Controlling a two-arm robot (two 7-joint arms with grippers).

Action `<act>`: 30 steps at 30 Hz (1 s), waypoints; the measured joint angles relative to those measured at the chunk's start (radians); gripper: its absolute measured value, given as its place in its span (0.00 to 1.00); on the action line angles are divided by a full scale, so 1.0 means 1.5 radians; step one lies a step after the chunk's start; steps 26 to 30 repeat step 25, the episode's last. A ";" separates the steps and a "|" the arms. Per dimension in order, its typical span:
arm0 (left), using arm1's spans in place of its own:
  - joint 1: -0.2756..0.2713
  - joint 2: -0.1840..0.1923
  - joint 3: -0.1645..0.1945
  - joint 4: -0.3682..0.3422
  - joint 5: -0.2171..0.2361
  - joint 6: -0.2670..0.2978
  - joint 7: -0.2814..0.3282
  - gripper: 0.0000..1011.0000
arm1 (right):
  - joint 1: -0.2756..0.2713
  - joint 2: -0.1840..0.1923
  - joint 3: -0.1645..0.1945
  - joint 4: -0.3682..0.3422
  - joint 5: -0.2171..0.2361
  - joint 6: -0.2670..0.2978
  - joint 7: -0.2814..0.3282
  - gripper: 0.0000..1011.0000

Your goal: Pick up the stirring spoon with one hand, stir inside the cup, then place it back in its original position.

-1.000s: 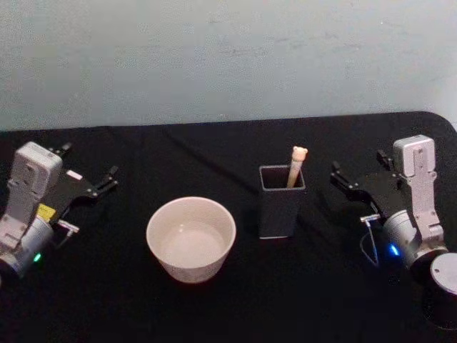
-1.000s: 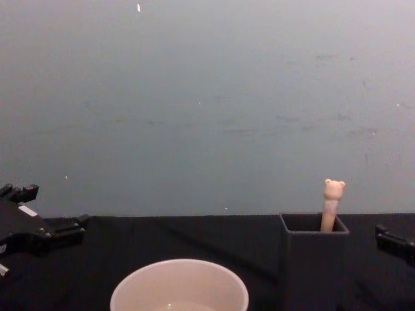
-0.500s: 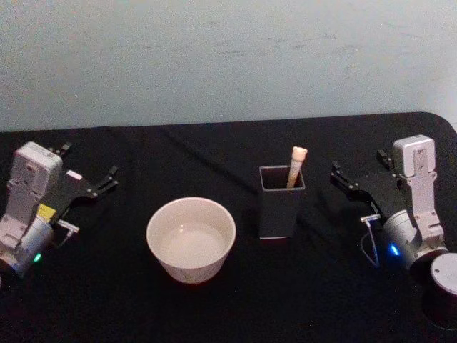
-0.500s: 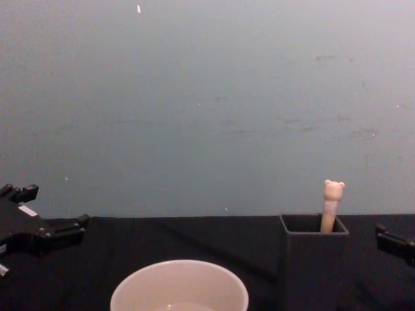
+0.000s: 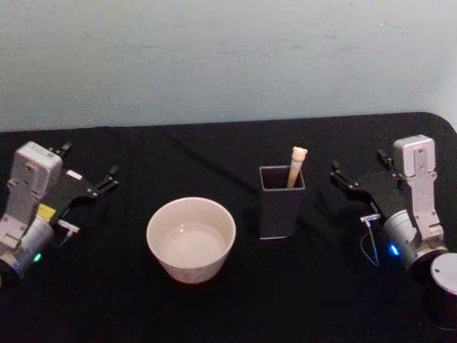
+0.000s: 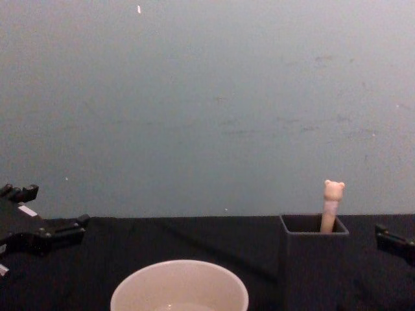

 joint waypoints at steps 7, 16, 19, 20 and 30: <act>0.000 0.000 0.000 0.000 0.000 0.000 0.000 0.99 | 0.000 0.000 0.000 0.000 0.000 0.000 0.000 0.99; 0.000 0.000 0.000 0.000 0.000 0.000 0.000 0.99 | 0.000 0.000 0.000 0.000 0.000 0.000 0.000 0.99; 0.000 0.000 0.000 0.000 0.000 0.000 0.000 0.99 | 0.000 0.000 0.000 0.000 0.000 0.000 0.000 0.99; 0.000 0.000 0.000 0.000 0.000 0.000 0.000 0.99 | 0.000 0.000 0.000 0.000 0.000 0.000 0.000 0.99; 0.000 0.000 0.000 0.000 0.000 0.000 0.000 0.99 | 0.000 0.000 0.000 0.000 0.000 0.000 0.000 0.99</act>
